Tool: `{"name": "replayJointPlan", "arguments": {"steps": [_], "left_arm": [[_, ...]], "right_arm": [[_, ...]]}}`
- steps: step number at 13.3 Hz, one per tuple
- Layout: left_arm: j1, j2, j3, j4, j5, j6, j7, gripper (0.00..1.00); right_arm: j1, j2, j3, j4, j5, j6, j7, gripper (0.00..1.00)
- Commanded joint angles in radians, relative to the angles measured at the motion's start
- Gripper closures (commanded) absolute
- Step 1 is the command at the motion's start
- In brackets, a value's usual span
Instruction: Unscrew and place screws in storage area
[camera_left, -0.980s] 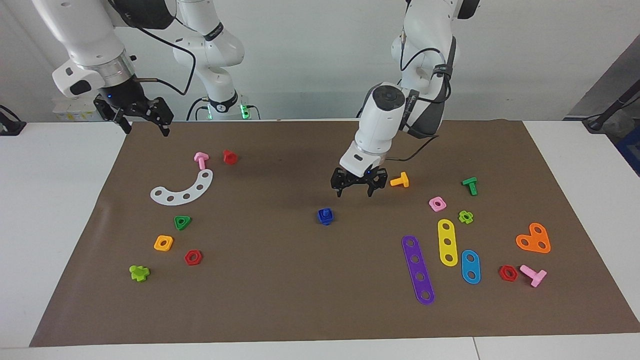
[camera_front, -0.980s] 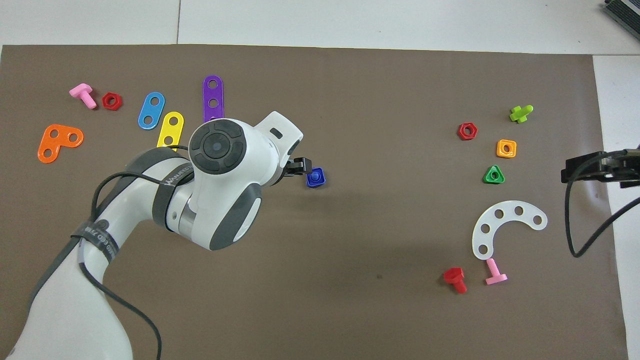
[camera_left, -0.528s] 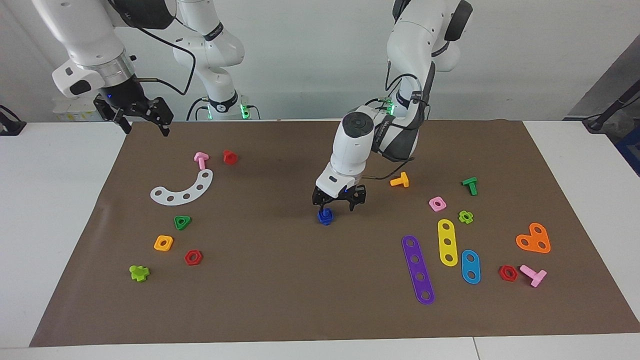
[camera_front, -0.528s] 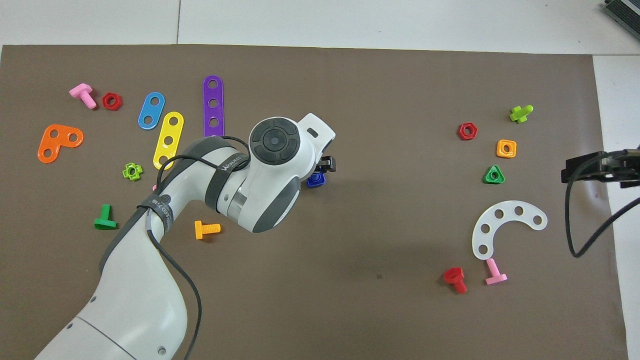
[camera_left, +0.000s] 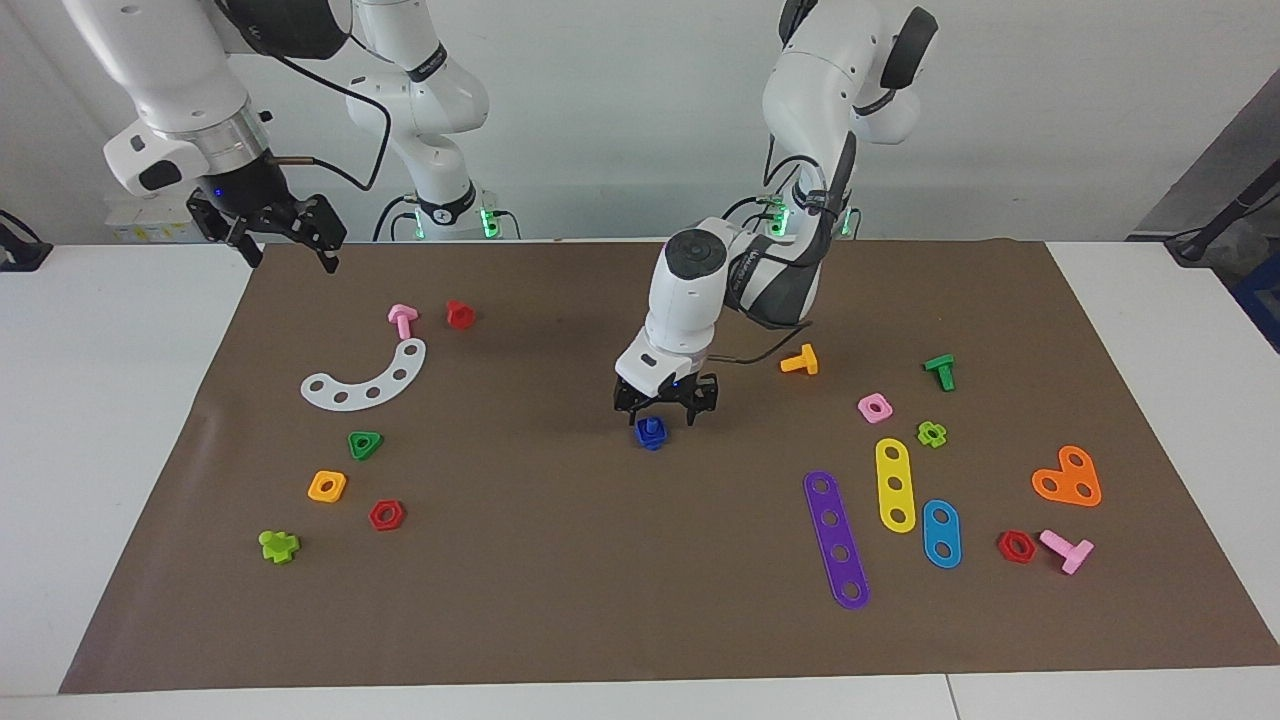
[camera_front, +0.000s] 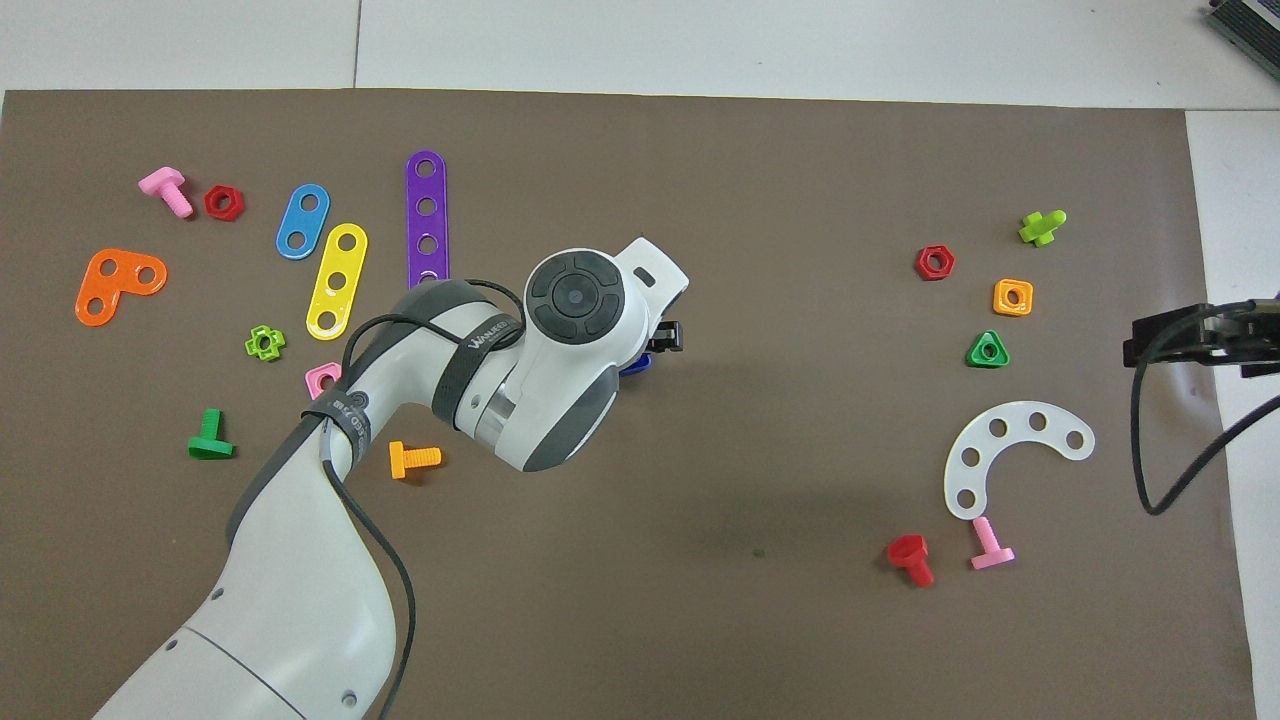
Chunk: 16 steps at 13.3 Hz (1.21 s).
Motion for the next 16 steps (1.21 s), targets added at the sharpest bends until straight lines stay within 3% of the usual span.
{"name": "replayJointPlan", "arguments": {"steps": [1, 7, 16], "left_arm": [[-0.021, 0.023, 0.018, 0.009, 0.029, 0.027, -0.022, 0.05], [-0.044, 0.056, 0.021, 0.013, 0.029, 0.039, -0.038, 0.09], [-0.047, 0.056, 0.021, 0.012, 0.033, 0.030, -0.038, 0.29]], "right_arm": [[-0.007, -0.027, 0.001, -0.030, -0.014, -0.001, -0.024, 0.00], [-0.007, -0.031, 0.000, -0.036, -0.014, -0.002, -0.026, 0.00], [-0.015, -0.034, -0.002, -0.042, -0.014, 0.001, -0.027, 0.00]]}}
